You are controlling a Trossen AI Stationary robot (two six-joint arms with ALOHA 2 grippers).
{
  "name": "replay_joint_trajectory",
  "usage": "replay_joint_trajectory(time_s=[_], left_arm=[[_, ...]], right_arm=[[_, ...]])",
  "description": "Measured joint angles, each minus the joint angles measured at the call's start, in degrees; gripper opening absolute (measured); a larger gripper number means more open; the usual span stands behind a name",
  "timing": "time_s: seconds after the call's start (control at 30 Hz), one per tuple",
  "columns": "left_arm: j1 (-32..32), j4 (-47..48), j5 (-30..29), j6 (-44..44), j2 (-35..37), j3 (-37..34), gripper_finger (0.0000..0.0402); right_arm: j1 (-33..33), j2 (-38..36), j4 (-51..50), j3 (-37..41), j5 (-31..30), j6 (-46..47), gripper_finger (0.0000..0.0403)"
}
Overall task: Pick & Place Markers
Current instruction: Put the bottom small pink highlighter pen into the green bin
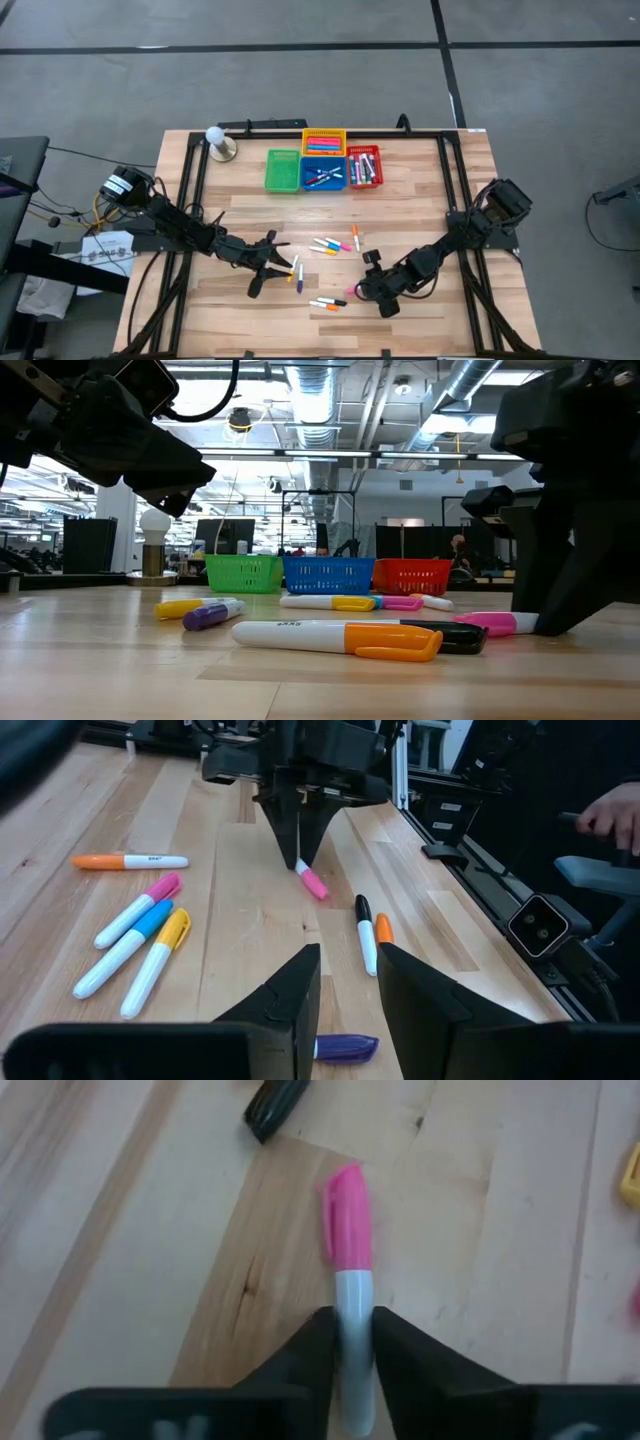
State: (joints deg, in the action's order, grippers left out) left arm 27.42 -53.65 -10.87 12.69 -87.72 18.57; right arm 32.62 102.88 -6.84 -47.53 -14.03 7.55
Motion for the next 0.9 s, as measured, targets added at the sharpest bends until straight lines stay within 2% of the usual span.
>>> replay_joint_trajectory(time_s=[0.13, 0.2, 0.4, 0.57, 0.73, 0.9], left_arm=[[0.0, 0.0, 0.01, 0.01, 0.01, 0.0, 0.0102], [0.01, 0.0, 0.01, 0.02, 0.0, 0.0, 0.0102], [0.0, 0.0, 0.03, 0.19, 0.0, 0.0, 0.0102], [0.0, -2.15, 0.03, 0.19, 0.0, 0.0, 0.0102], [0.0, -11.79, 0.52, -2.07, 0.0, 0.0, 0.0102], [0.02, -22.57, 2.19, -6.66, 0.02, 0.0, 0.0102]], right_arm=[[0.02, -0.28, 0.04, -0.21, -0.15, 0.74, 0.0019], [-0.09, -0.56, -0.26, -0.84, -0.08, 0.99, 0.0019], [-0.38, -3.28, -0.76, -4.23, -2.97, 0.62, 0.0055], [-1.57, -6.52, 0.3, -7.44, -4.49, -2.87, 0.0031], [-3.65, -9.08, 8.32, -9.28, -5.81, -6.04, 0.0018], [-5.43, -9.91, 19.4, -10.96, -5.68, -9.12, 0.0049]])
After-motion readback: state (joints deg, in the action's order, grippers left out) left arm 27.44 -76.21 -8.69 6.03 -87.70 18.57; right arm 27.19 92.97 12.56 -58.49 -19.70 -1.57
